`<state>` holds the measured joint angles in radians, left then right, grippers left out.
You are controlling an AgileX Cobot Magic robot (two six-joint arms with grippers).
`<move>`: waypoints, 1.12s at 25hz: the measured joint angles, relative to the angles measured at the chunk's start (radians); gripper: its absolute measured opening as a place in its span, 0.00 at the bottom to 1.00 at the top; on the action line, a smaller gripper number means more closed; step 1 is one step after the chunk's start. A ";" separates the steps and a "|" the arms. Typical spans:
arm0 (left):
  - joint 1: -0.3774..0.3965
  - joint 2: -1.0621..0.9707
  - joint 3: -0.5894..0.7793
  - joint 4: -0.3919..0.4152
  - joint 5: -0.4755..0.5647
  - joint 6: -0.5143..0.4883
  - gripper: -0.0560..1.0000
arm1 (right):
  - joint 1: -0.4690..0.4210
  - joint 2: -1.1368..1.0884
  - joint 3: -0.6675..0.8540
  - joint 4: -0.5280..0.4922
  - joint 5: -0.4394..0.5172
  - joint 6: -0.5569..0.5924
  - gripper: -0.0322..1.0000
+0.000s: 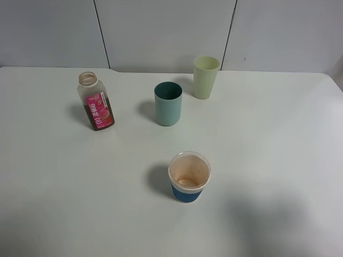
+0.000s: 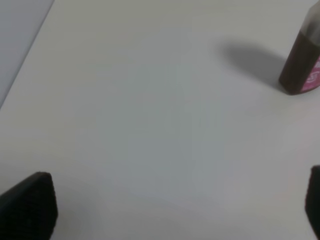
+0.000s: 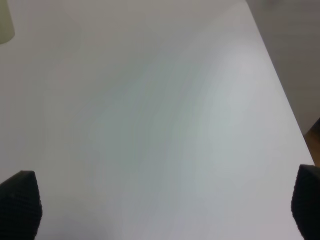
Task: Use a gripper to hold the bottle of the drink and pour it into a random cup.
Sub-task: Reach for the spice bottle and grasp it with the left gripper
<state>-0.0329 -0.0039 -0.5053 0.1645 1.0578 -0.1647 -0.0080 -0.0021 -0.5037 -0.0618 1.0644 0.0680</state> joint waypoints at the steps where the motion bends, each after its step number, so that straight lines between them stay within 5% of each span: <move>1: 0.000 0.000 0.000 0.000 0.000 0.000 0.98 | 0.000 0.000 0.000 0.000 0.000 0.000 1.00; 28: 0.000 0.000 0.000 0.000 0.000 0.000 0.98 | 0.000 0.000 0.000 0.000 0.000 0.000 1.00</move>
<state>-0.0329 -0.0039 -0.5053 0.1645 1.0578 -0.1647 -0.0080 -0.0021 -0.5037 -0.0618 1.0644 0.0680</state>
